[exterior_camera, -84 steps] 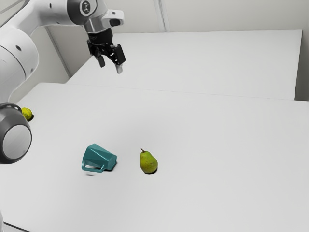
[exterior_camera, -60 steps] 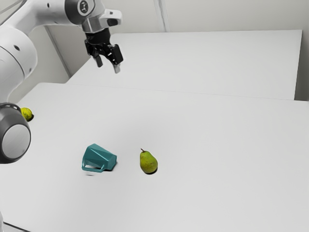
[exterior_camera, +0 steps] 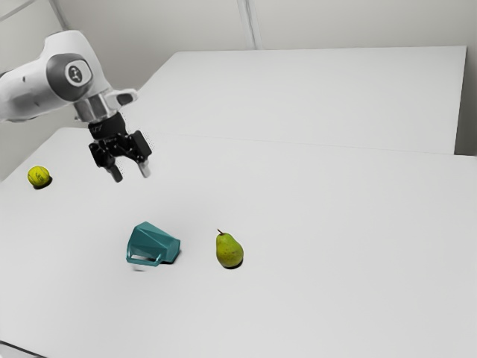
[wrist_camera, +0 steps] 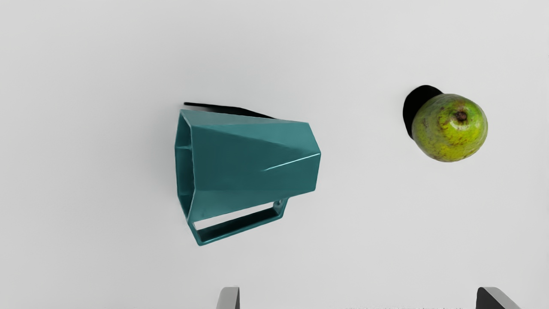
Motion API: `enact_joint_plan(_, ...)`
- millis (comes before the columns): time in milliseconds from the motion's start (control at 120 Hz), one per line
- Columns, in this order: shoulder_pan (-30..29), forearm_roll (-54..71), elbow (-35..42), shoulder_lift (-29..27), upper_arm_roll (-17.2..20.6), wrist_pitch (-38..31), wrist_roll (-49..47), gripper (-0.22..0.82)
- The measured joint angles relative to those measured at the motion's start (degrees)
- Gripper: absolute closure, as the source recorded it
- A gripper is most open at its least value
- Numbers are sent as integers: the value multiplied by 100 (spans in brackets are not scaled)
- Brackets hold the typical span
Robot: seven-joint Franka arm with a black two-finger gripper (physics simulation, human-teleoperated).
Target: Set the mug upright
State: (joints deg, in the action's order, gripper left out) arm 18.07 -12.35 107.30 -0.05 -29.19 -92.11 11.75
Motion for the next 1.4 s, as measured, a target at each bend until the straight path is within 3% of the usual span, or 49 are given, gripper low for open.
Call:
enact_joint_plan(225, 30, -403, 1479, -834, -847, -356, 174, 0)
enact_joint_plan(508, 56, -806, 2252, -951, -1568, -782, 787, 0)
enact_joint_plan(875, 132, -2316, 2228, -127, -1643, -1584, 1991, 0)
enact_joint_plan(1400, -16, -3075, 1785, 925, -1634, -1730, 3484, 0)
